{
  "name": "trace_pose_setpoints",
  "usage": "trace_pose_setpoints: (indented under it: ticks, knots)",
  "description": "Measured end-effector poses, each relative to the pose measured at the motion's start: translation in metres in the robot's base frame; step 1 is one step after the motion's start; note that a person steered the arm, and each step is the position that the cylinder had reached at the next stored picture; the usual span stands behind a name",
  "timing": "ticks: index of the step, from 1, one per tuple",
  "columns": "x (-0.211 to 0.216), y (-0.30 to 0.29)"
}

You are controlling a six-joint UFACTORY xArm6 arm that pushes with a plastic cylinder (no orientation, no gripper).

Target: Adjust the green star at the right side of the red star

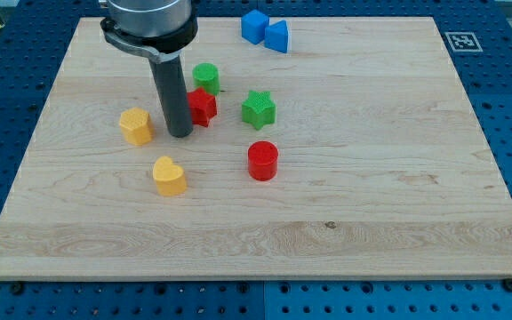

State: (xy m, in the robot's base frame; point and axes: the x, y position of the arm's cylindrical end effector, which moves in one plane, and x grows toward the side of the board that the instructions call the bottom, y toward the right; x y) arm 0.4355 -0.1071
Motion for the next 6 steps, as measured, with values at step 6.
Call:
trace_pose_setpoints:
  ticks: [6]
  knots:
    - [-0.038,0.070]
